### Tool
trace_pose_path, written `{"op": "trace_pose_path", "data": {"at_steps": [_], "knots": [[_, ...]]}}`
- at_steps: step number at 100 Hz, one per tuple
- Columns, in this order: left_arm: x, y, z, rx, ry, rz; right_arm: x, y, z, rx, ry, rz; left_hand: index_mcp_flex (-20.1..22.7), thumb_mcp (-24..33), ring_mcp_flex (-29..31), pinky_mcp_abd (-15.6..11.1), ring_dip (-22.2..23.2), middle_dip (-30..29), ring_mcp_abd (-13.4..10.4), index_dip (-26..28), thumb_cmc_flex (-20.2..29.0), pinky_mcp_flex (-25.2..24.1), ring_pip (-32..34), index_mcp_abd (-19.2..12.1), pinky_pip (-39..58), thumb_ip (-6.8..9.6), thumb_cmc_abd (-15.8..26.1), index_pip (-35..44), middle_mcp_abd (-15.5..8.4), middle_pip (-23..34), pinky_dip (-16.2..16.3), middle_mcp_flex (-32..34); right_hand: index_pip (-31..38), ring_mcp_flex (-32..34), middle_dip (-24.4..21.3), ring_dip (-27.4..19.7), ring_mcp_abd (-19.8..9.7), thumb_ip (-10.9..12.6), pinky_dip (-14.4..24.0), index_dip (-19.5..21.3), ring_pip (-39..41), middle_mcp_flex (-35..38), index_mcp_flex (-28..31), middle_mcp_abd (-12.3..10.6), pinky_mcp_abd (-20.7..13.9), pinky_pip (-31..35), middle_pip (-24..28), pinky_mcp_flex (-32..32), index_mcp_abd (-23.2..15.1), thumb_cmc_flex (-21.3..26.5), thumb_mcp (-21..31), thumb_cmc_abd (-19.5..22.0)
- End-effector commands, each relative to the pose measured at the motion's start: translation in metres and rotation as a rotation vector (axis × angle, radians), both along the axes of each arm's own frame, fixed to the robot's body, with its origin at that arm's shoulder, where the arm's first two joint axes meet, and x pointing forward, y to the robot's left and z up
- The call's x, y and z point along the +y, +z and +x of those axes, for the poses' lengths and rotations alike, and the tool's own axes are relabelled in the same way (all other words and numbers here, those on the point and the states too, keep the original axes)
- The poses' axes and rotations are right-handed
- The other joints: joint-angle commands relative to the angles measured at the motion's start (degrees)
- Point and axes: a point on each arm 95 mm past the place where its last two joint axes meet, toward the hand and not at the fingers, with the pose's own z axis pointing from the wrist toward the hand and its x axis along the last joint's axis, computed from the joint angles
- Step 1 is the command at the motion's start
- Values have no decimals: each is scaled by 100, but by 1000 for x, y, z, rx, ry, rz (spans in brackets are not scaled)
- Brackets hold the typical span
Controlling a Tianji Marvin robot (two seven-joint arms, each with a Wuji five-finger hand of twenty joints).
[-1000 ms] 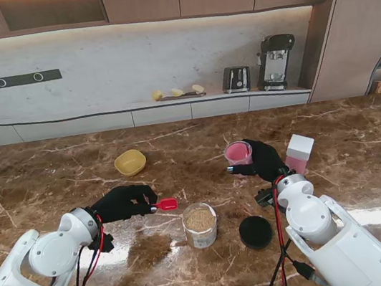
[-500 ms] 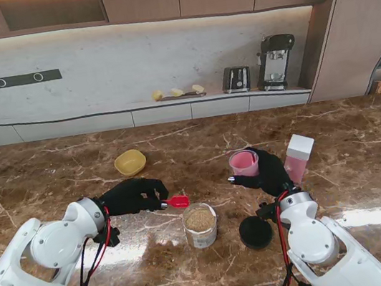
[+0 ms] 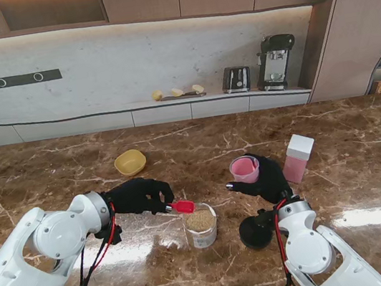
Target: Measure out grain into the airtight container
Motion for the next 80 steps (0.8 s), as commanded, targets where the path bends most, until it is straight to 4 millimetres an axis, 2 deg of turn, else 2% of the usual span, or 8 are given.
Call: {"op": "trace_pose_path", "data": {"at_steps": [1,26,46,49,58,60,71,80], "knots": [[-2,1,2,7,6,18,3,-7,-4,21,5,15,281,299,298,135,-108,-33,-21,-127,331,161,451,33,290,298,174,92,109,214,-89,243,536,79,74,115,-405,86,-53,95,110,270,714,-398,-34,13,260,-74,-996,983,954,1082],[-12,7,8,25,-5,91,5,-8,-4,19,22,31,280,322,311,146,-272,16,-3,-20,310,388,627,167,340,306,183,300,145,383,-189,402,499,9,18,48,-413,72,-61,90,-26,189,691,-385,-37,-103,160,-152,-1005,932,1008,1089],[-21,11,12,53,-3,127,5,-7,-4,18,25,39,381,318,325,221,-438,28,-16,132,350,663,817,423,449,296,147,299,183,519,-265,590,483,-15,0,26,-410,64,-53,86,-77,154,677,-380,-43,-147,122,-174,-1008,909,1046,1087],[-22,11,12,57,0,130,5,-7,-5,18,24,41,434,324,313,220,-623,-15,-24,150,351,725,922,486,512,298,120,276,203,569,-379,642,482,-15,-2,24,-410,64,-52,86,-81,150,677,-379,-44,-153,118,-179,-1008,906,1055,1089],[-26,13,12,62,6,142,5,-7,-5,20,21,50,579,334,327,203,-698,-42,-40,79,347,952,1013,616,570,311,39,271,230,619,-460,825,473,-33,-11,13,-408,59,-49,84,-107,133,666,-381,-46,-180,101,-201,-1010,883,1086,1088],[-27,14,12,60,8,145,5,-8,-5,21,20,52,624,374,322,202,-843,-96,-55,21,316,1047,1095,658,631,311,-5,302,229,639,-622,896,472,-34,-13,12,-408,57,-49,84,-111,129,665,-375,-46,-184,97,-203,-1007,881,1090,1084],[-33,16,11,45,12,163,4,-8,-6,23,22,54,809,449,329,228,-1054,-193,-117,-124,268,1378,1245,794,713,328,-158,346,230,637,-935,1152,466,-40,-16,6,-412,51,-43,82,-127,122,661,-375,-43,-206,89,-213,-1009,875,1116,1079],[-37,18,10,42,9,191,4,-8,-5,22,22,55,907,480,337,228,-1102,-224,-179,-189,240,1531,1277,829,726,332,-237,334,228,617,-1030,1253,464,-47,-16,2,-410,48,-39,82,-140,113,659,-376,-47,-227,82,-229,-1005,873,1139,1074]]}}
